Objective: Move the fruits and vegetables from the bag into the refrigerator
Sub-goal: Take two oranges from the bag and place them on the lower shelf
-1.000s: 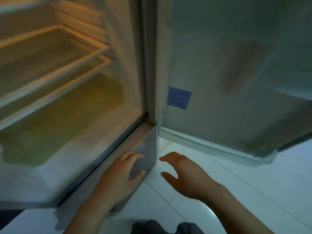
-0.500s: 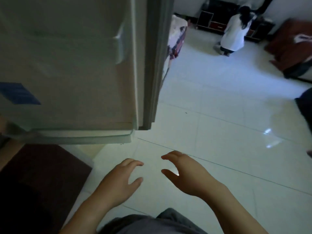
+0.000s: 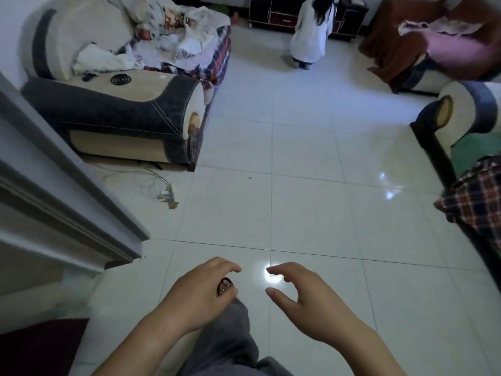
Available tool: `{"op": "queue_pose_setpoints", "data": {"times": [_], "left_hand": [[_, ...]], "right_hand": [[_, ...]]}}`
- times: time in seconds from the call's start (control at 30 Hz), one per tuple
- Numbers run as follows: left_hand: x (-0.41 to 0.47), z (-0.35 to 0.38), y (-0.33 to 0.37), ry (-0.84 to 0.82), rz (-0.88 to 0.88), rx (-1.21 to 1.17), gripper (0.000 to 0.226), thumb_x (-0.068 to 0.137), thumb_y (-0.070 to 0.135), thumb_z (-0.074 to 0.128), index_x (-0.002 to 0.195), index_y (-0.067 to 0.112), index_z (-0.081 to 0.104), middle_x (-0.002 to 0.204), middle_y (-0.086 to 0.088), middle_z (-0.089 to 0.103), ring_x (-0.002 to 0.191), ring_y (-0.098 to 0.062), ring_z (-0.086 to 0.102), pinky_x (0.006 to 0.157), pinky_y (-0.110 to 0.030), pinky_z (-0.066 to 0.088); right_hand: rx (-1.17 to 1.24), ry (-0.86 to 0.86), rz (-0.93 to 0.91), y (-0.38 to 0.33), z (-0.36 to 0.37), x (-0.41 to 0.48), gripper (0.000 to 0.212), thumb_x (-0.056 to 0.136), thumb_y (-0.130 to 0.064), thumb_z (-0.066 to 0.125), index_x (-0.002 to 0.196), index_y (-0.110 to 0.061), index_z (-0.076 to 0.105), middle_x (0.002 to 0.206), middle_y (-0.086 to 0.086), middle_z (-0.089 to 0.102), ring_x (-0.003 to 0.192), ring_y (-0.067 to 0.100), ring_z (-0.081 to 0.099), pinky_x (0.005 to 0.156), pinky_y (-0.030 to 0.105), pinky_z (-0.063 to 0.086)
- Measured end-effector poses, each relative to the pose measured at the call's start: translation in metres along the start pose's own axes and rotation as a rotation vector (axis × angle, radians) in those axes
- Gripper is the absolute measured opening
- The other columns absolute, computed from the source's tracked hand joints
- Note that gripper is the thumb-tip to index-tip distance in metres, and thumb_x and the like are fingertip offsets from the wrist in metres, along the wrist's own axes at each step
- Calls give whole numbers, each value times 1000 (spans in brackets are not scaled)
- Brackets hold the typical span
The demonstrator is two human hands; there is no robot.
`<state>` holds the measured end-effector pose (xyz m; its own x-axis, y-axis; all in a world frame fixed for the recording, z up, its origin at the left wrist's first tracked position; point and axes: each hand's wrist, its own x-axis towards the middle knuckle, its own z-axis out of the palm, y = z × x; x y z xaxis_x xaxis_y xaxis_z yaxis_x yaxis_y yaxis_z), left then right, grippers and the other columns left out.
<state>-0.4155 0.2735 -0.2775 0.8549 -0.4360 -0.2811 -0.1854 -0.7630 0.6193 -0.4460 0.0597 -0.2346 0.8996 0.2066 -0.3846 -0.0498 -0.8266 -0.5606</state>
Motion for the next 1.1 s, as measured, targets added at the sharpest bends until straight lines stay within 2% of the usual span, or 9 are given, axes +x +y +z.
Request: {"op": "queue_pose_setpoints", "data": {"times": [0.1,0.3,0.53,0.7,0.8,0.9,1.0,1.1], "left_hand": [[45,-6,-7,49,-27,-52,32,89,42,50,121,44,45,121,31,43,107,9,43,85,-9,35],[167,-63,-14,11,1,-52,38,90,43,48,127,39,42,130,22,43,112,2,45,93,-20,40],[248,-148,-25,151,-65,-62,39,91,44,47,129,38,40,134,20,41,115,-1,45,92,-19,40],[259,-190,-79,285,-253,-114,38,90,42,48,127,36,43,132,19,42,114,-2,46,94,-26,43],[264,-209,-113,400,-392,-180,36,89,39,51,125,36,46,127,22,44,113,-1,46,92,-24,42],[264,-224,-146,482,-527,-250,33,87,39,53,119,39,48,122,24,47,106,5,48,90,-21,42],[248,-242,-179,574,-753,-292,35,85,41,51,120,35,50,122,20,48,103,4,48,84,-17,37],[226,-257,-203,652,-1032,-333,38,88,31,53,126,26,49,128,8,50,114,-10,47,88,-21,35]], "right_hand": [[-17,-11,-12,8,-27,44,38,91,-49,46,129,-39,44,130,-27,44,116,-6,41,92,13,34],[-160,13,-51,2,-104,155,42,94,-45,44,133,-32,42,137,-17,44,123,4,43,98,19,36],[-183,17,-175,-33,-160,275,40,93,-44,46,132,-32,45,134,-16,47,118,3,47,92,15,36],[-222,-121,-341,-81,-161,369,39,93,-43,48,130,-32,47,132,-14,50,113,5,50,91,18,38],[-247,-201,-456,-117,-156,433,38,92,-43,49,129,-31,48,131,-14,50,103,5,55,88,19,40],[-283,-289,-590,-152,-149,497,39,92,-43,48,129,-31,48,131,-13,50,112,7,51,91,19,39],[-358,-407,-739,-194,-146,558,40,93,-42,47,131,-29,47,132,-10,50,116,8,49,94,21,40],[-413,-522,-872,-245,-140,607,40,93,-42,48,131,-30,47,132,-11,50,116,7,49,94,20,40]]}}
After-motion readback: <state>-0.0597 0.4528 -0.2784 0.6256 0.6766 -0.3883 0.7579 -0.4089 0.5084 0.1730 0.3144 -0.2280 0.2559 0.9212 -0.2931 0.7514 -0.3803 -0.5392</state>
